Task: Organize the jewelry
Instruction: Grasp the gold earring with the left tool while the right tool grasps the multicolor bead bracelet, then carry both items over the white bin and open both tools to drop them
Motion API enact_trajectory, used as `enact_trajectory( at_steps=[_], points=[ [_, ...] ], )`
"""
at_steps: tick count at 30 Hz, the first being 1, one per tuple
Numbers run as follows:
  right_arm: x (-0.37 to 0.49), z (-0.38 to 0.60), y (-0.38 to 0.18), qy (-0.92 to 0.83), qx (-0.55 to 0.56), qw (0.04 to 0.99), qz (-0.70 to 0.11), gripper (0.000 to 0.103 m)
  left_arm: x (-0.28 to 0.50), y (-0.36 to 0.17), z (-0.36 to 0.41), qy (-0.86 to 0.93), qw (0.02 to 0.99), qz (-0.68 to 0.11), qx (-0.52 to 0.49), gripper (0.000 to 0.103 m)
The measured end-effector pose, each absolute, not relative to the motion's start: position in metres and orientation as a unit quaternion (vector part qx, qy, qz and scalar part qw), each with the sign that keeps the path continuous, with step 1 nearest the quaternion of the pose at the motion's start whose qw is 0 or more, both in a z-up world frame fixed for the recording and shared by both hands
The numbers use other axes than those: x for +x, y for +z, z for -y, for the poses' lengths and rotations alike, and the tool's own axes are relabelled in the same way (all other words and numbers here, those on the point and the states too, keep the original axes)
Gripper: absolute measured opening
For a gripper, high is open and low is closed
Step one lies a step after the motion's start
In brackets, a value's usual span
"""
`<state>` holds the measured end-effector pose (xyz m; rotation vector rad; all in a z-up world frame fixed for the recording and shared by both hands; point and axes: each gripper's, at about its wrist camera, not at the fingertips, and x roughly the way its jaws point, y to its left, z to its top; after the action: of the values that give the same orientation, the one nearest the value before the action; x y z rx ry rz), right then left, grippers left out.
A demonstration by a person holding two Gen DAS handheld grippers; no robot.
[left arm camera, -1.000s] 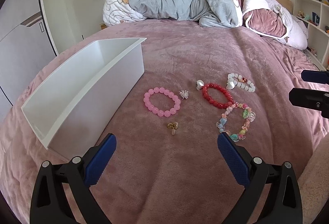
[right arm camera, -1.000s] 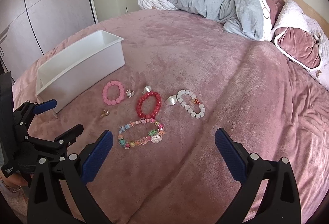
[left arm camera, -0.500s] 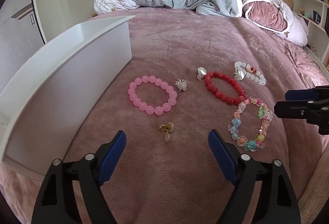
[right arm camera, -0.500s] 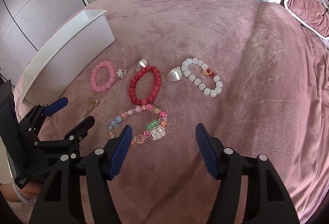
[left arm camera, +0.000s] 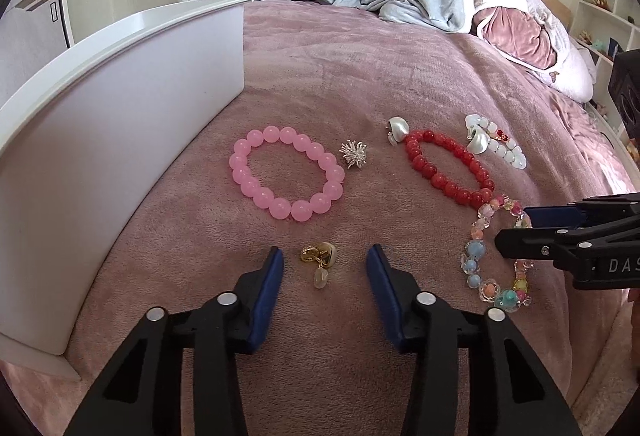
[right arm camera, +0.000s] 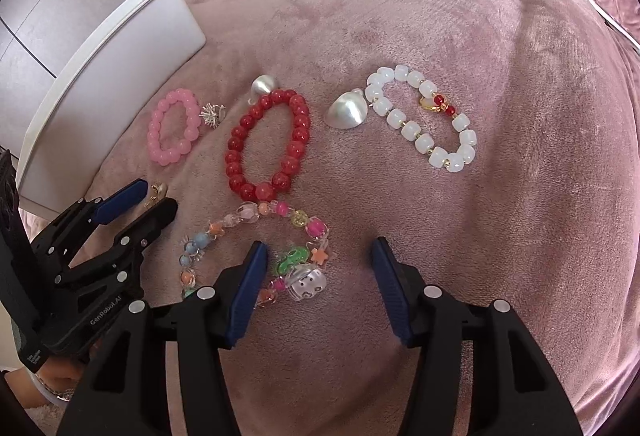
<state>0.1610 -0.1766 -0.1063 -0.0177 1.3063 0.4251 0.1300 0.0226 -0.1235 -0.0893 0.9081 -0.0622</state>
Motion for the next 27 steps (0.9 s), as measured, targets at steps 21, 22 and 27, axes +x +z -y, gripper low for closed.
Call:
enact_trajectory(
  at_steps=[21, 22, 27],
  points=[
    [0.139, 0.188, -0.032, 0.293, 0.091, 0.807, -0.505, 0.028, 0.084, -0.052, -0.050, -0.080, 0.911, -0.397, -0.074, 0.021],
    [0.138, 0.185, -0.028, 0.295, 0.089, 0.808, -0.503, 0.027, 0.080, -0.046, -0.054, -0.081, 0.912, -0.394, -0.075, 0.021],
    [0.137, 0.172, -0.002, 0.314, 0.094, 0.811, -0.484, 0.009, 0.066, -0.002, -0.078, -0.077, 0.922, -0.373, -0.076, 0.021]
  ],
)
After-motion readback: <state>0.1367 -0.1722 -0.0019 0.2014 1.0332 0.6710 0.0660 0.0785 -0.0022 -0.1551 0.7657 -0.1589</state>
